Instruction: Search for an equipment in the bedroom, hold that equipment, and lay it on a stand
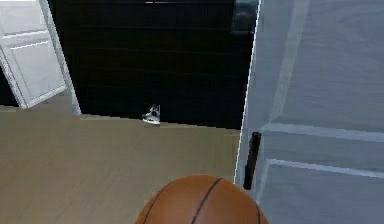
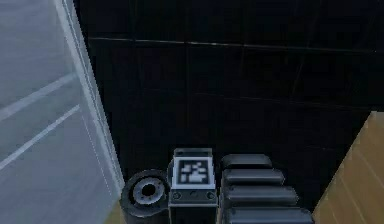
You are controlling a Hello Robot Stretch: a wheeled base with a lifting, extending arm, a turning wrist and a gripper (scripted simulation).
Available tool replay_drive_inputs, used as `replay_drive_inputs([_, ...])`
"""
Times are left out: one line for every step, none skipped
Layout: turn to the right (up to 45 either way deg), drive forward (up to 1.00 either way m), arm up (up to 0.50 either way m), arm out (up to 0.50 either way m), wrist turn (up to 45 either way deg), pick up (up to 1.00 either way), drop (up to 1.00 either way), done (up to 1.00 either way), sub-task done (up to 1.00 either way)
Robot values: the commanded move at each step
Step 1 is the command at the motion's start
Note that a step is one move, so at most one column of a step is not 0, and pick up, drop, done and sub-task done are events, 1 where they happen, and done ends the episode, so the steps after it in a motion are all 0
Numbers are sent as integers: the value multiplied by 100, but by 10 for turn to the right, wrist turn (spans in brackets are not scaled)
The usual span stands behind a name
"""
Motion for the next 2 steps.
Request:
replay_drive_inputs([-300, 0, 0, 0, 0, 0, 0, 0, 0])
replay_drive_inputs([0, 75, 0, 0, 0, 0, 0, 0, 0])
